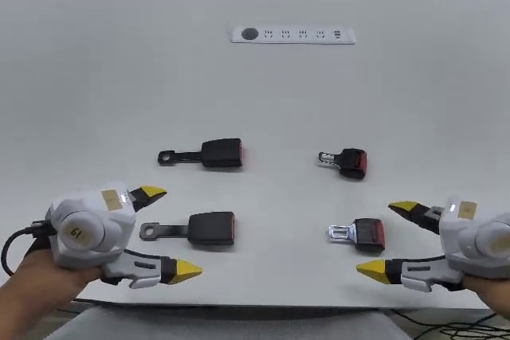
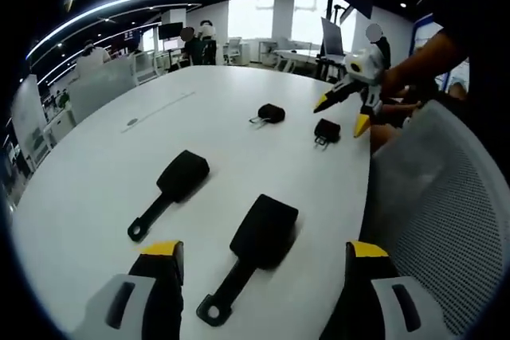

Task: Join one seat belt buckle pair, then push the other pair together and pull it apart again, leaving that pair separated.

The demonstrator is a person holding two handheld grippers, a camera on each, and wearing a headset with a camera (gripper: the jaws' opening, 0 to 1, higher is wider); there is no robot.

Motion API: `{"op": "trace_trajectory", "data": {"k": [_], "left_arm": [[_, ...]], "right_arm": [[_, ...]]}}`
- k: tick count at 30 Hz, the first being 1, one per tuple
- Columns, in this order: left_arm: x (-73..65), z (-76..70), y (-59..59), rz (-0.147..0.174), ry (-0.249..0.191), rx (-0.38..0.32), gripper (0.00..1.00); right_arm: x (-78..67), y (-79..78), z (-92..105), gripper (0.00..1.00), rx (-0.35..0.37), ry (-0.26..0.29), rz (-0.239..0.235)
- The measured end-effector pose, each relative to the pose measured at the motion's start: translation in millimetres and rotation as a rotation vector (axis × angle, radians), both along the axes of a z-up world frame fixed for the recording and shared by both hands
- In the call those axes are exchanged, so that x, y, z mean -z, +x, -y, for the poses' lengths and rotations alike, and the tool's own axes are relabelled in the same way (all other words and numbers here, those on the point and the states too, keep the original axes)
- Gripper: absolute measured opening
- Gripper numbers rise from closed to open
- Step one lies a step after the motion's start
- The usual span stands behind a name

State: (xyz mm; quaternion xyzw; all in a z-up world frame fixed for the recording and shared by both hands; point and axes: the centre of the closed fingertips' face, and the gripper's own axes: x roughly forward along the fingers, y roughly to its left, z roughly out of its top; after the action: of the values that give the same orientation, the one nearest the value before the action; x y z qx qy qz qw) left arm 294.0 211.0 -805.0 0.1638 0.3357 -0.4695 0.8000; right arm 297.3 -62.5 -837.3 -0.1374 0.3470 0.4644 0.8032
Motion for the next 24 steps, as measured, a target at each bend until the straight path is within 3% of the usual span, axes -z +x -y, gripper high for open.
{"op": "trace_trajectory", "data": {"k": [8, 12, 15, 16, 20, 24], "left_arm": [[26.4, 8.4, -2.7, -0.03, 0.068, 0.116, 0.81], [41.0, 8.8, 3.9, -0.037, 0.104, 0.155, 0.78], [46.2, 11.8, 7.3, -0.039, 0.12, 0.188, 0.74], [50.3, 9.9, 8.7, -0.036, 0.147, 0.212, 0.73], [56.0, 11.9, 12.9, -0.054, 0.153, 0.225, 0.68], [52.9, 13.7, 15.9, -0.021, 0.174, 0.253, 0.61]], "right_arm": [[13.3, 5.0, 3.8, 0.76, -0.097, -0.034, -0.023], [20.1, 7.8, 5.8, 0.75, -0.134, -0.057, -0.039], [22.0, 9.5, 6.5, 0.73, -0.178, -0.073, -0.021], [22.5, 10.1, 6.3, 0.73, -0.182, -0.071, -0.025], [21.2, 11.1, 4.3, 0.66, -0.215, -0.076, -0.034], [20.0, 4.2, 1.3, 0.6, -0.304, -0.111, -0.01]]}}
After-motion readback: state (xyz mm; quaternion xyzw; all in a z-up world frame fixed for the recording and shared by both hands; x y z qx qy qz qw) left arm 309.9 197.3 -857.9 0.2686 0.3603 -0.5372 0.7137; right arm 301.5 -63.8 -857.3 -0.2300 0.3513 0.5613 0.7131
